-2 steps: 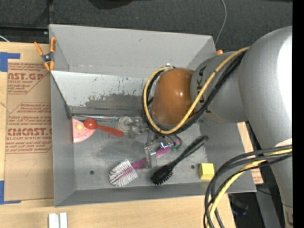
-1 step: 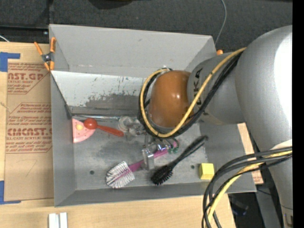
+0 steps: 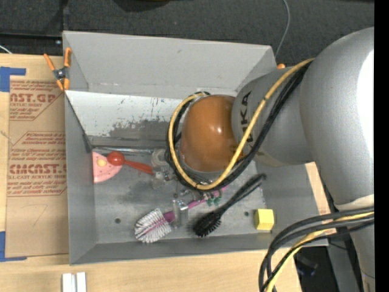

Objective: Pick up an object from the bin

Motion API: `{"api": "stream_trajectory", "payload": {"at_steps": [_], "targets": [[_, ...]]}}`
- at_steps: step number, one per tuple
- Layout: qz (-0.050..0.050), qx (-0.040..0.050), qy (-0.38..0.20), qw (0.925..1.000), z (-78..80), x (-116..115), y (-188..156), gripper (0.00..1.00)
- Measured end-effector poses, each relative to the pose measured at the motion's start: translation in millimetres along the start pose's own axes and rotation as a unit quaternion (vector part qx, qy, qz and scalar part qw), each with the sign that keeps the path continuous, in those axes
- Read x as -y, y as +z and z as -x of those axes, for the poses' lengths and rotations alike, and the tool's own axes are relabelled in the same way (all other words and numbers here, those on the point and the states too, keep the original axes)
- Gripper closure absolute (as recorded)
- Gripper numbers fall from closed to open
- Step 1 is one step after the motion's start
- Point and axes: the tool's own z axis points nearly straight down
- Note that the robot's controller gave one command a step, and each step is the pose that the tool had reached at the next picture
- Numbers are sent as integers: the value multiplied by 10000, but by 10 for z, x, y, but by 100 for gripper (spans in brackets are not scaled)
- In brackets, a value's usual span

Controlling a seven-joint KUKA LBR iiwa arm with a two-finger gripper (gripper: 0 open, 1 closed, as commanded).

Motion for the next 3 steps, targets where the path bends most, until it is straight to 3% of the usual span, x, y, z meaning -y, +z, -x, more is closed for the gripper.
{"api": "stream_trajectory", "payload": {"at_steps": [1,2,3], "targets": [[4,23,-290,9996,-43,-24,-2,0],[8,23,-1528,9883,-263,449,232,0],[0,50,-2579,9662,-432,239,270,100]]}}
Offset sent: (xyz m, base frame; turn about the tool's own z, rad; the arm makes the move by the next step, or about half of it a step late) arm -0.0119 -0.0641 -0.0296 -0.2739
